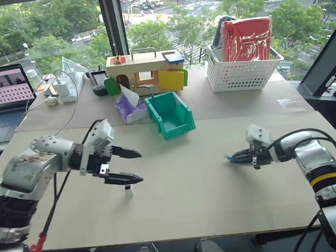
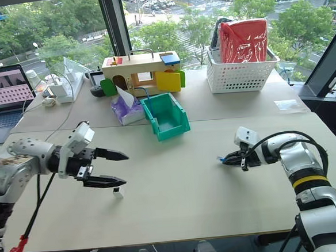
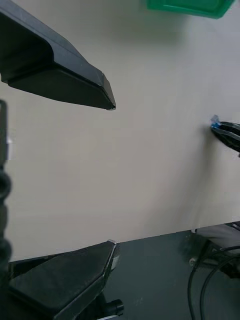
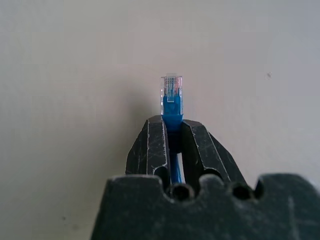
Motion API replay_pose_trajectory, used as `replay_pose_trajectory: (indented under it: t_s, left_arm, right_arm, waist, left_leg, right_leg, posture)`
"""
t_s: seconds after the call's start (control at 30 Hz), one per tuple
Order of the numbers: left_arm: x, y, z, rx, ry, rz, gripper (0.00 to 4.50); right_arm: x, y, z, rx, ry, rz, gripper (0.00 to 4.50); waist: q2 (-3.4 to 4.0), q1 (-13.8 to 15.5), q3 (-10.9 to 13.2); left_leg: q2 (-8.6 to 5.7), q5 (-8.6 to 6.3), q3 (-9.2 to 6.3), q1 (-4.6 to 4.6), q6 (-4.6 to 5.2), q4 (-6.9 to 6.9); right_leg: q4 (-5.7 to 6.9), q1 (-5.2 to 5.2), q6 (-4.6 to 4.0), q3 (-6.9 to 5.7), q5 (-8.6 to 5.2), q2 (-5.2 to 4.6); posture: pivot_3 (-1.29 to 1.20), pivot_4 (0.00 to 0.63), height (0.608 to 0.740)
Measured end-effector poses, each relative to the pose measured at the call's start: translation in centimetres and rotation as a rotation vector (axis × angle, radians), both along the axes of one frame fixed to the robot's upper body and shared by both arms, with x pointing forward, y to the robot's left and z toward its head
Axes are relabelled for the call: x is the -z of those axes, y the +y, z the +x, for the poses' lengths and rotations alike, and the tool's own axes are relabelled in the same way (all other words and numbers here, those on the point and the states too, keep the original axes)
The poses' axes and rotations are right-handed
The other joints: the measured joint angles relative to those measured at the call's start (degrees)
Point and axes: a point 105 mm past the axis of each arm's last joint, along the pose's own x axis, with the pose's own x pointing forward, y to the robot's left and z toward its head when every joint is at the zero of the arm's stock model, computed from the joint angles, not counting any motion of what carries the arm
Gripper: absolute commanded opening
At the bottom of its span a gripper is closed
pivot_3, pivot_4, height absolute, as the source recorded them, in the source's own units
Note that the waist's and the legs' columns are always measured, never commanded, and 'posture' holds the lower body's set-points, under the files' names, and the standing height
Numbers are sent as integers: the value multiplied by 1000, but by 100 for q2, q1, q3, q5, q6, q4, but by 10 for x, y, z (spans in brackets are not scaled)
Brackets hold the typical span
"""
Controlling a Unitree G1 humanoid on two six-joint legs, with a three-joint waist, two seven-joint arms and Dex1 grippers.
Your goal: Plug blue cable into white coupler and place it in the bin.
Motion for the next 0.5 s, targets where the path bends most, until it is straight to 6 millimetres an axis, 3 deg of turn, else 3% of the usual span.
replay_pose_trajectory:
  t_s: [0.07, 0.13, 0.3, 0.43, 0.5]
  left_arm:
    - [-1, -21, 3, 57, -30, -15, 4500]
    - [-1, -28, 6, 84, -62, 5, 4500]
    - [17, -33, 12, 155, -98, 107, 4500]
    - [35, -37, 5, 244, -78, 181, 4500]
    - [42, -35, 5, 264, -77, 220, 4500]
  right_arm:
    - [-4, 36, -10, -96, 14, 70, 54]
    - [-5, 58, -18, -161, 12, 85, 54]
    - [2, 98, -23, -224, 6, 120, 53]
    - [17, 107, -23, -246, 10, 57, 53]
    - [16, 109, -21, -264, -13, 28, 1054]
  waist:
    - [0, -18, 0]
    - [0, -28, 0]
    - [0, -18, 0]
    - [0, 6, 0]
    - [0, 13, 0]
  left_leg:
    - [-2, 0, -4, -1, -1, 3]
    - [-3, 0, -3, 1, -1, 3]
    - [-5, 1, -2, 5, -1, 3]
    - [-6, 1, -2, 2, -1, 3]
    - [-6, 1, -2, 3, -1, 3]
  right_leg:
    - [10, -2, 0, 1, 0, 1]
    - [15, -4, -1, 1, 1, 1]
    - [15, -1, -1, 0, 0, 0]
    - [12, -2, -1, 0, 0, -2]
    - [12, -2, -1, 0, 0, -2]
  posture:
    - [0, 150, 733]
    - [0, 150, 733]
    - [0, 150, 733]
    - [0, 150, 733]
    - [0, 150, 733]
